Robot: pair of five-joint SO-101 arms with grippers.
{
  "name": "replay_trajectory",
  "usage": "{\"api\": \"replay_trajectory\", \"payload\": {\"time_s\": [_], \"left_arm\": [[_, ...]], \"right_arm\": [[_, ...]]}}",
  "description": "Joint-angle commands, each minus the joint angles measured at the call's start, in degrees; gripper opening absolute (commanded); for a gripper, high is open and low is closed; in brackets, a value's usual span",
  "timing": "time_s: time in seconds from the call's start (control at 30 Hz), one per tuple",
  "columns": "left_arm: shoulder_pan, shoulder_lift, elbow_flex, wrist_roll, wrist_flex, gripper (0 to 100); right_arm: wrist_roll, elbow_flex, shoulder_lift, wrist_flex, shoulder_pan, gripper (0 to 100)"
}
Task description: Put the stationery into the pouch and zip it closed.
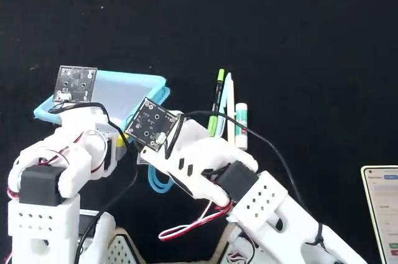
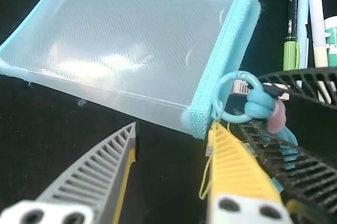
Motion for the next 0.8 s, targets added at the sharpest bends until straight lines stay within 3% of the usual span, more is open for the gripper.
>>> {"api": "replay_trajectory", "payload": {"time_s": [0.0,0.13,0.6,0.77], "left_arm": [[1.1,-0.1,-2.2,5.0,-0.6,22],[1.1,0.4,-5.8,10.7,1.1,22],[1.3,0.4,-5.9,10.5,2.6,22],[9.2,-0.1,-8.7,10.9,7.6,22]], "right_arm": [[-0.3,-1.5,-2.0,-1.8,0.5,1.1],[-0.3,-1.5,-2.0,-1.8,0.5,1.1],[-0.3,-1.5,-2.0,-1.8,0.5,1.1],[-0.3,-1.5,-2.0,-1.8,0.5,1.1]]}}
